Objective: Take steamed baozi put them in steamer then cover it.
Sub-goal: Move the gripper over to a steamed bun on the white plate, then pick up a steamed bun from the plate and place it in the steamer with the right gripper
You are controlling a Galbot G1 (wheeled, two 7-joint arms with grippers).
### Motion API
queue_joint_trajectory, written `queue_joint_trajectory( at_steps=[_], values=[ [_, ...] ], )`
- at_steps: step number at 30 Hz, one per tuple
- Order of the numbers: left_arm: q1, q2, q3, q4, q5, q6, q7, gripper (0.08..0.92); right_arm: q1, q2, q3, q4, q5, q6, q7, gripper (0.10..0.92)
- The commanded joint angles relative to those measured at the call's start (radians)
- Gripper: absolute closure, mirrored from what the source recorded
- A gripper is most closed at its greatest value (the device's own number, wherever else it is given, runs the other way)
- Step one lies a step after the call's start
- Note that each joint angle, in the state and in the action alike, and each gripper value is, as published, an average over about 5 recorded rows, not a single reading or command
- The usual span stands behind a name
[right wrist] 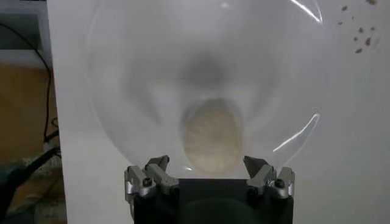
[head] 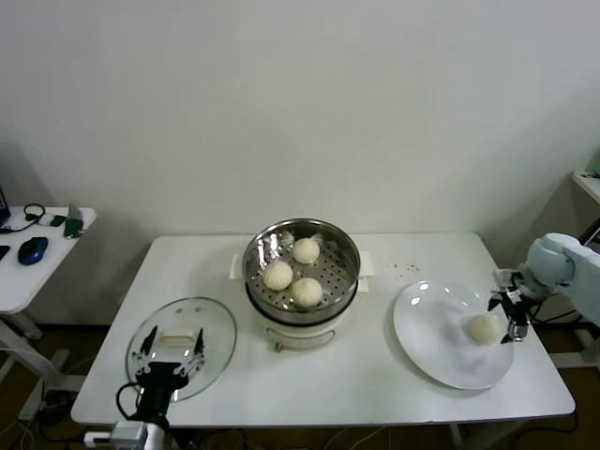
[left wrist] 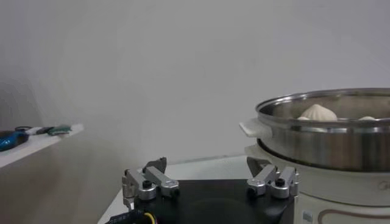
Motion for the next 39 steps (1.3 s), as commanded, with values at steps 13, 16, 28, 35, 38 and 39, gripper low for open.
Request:
queue_joint_trajectory(
  at_steps=[13, 16, 28, 35, 38, 39],
  values=[
    [-0.008, 0.001, -0.001, 0.007, 0.004, 0.007, -0.001, 0.177, -0.079, 0.132, 0.064, -0.162, -0.068, 0.039, 0.001, 0.203],
    [-0.008, 0.000, 0.001, 0.005, 0.004, 0.010, -0.001, 0.177, -0.078, 0.139, 0.064, -0.162, -0.068, 0.039, 0.003, 0.204],
    [-0.001, -0.003, 0.000, 0.001, 0.008, 0.006, 0.000, 0.177, -0.040, 0.123, 0.038, -0.141, 0.003, 0.019, 0.000, 0.327],
    [-0.003, -0.004, 0.012, -0.003, 0.010, 0.006, 0.008, 0.177, 0.227, 0.122, -0.162, -0.117, 0.216, -0.033, 0.009, 0.338],
    [0.000, -0.006, 0.027, -0.008, 0.015, 0.008, 0.016, 0.177, 0.378, 0.156, -0.297, -0.116, 0.327, -0.053, 0.015, 0.338],
    [0.001, -0.008, 0.034, -0.009, 0.019, 0.007, 0.016, 0.177, 0.426, 0.171, -0.335, -0.114, 0.368, -0.064, 0.016, 0.339]
  ],
)
